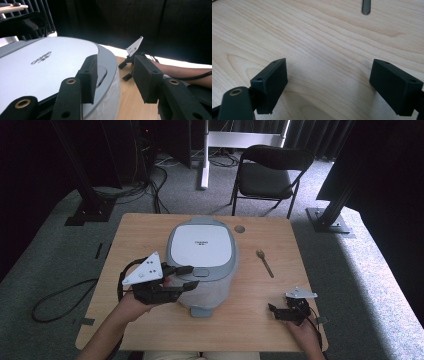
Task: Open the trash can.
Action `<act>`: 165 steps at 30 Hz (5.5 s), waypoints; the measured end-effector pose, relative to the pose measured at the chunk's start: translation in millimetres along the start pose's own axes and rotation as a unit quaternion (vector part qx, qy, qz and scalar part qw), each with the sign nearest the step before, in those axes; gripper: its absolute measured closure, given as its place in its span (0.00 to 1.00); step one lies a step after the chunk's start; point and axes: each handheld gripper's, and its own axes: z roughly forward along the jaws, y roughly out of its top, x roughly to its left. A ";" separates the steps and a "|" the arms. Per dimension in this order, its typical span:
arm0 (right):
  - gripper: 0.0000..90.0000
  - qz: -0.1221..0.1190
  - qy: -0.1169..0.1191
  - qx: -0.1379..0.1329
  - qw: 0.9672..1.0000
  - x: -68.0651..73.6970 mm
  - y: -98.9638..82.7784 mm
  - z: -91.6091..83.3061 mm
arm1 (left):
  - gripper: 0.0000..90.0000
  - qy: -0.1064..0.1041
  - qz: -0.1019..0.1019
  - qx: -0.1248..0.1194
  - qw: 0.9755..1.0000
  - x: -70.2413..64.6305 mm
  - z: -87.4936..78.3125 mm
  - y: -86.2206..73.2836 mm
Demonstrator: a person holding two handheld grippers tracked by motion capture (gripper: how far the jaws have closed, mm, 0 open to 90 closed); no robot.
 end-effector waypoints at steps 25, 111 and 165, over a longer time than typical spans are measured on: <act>0.16 0.000 0.000 0.000 1.000 -0.1 0.0 -0.1 | 1.00 0.004 -0.036 0.007 0.999 15.5 26.5 -4.5; 0.15 0.002 0.003 0.000 1.000 -0.3 -0.7 -1.0 | 0.00 -0.004 -0.037 0.043 0.998 2.1 20.3 2.1; 0.17 0.007 -0.028 -0.049 0.998 -2.2 -2.6 -7.8 | 0.00 0.182 -0.112 0.081 0.974 49.7 -38.2 -120.6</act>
